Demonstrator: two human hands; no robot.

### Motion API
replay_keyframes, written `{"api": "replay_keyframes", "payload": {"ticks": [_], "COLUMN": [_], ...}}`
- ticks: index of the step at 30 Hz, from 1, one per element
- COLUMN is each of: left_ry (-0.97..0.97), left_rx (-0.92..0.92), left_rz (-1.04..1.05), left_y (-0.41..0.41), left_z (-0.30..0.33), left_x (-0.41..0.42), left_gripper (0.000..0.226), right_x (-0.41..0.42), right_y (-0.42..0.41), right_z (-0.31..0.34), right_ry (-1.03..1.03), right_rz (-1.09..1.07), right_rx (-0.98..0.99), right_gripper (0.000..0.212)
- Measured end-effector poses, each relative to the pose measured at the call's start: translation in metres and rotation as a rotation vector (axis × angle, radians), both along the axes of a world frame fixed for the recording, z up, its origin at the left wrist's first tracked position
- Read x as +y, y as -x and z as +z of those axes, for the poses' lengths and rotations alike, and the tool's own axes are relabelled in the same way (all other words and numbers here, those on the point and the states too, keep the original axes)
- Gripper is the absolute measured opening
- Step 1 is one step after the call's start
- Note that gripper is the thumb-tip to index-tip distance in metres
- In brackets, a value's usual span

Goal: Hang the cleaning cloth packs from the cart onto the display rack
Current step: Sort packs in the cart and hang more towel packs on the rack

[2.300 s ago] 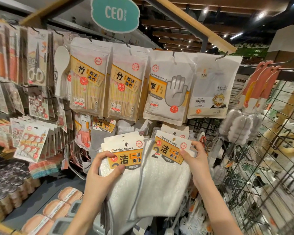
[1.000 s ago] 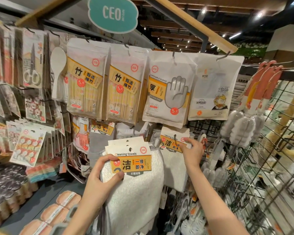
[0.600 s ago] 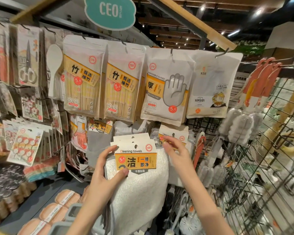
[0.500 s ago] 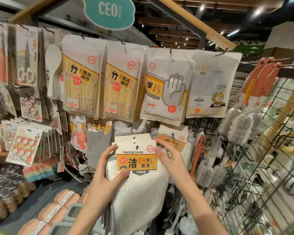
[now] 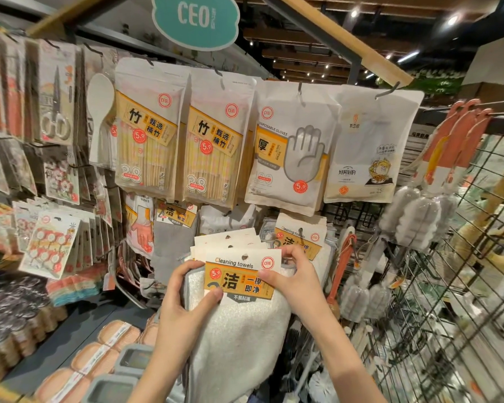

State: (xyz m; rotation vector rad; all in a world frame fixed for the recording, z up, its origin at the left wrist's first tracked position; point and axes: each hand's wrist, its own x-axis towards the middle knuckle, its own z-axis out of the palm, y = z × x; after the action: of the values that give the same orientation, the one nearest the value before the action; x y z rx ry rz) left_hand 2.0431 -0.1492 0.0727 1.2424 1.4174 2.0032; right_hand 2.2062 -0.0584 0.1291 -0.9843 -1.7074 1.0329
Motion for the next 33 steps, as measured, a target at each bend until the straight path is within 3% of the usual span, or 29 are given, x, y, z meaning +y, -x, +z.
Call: {"api": "replay_keyframes", "payload": {"ticks": [9,13,18,33], "left_ry": [0.101,0.075,0.049,-0.045], "left_rx": [0.029,-0.014,-0.010,-0.141], "left_rz": [-0.022,-0.012,0.013,0.020], "left_y": [0.010,0.008,0.011,0.019], "left_z": [0.008,0.009,0.010,0.006], "left_x": [-0.003,-0.004,-0.007,-0.006], "left_gripper": [0.053,0.040,0.040,0.045], "right_x": [0.007,0.010,0.016,0.074], "right_y": [-0.010,-0.011,-0.022,-0.042], "right_z": [-0.002,-0.002,-0.005,-0.028], "right_ry": [0.039,0.024,0.012,-0.026], "right_rz": [0.005,0.008,-0.018,-0.390], "right_rx": [0.167,0.204,0.301,0.308], "right_gripper": [0.031,0.031,0.034,0.033]}}
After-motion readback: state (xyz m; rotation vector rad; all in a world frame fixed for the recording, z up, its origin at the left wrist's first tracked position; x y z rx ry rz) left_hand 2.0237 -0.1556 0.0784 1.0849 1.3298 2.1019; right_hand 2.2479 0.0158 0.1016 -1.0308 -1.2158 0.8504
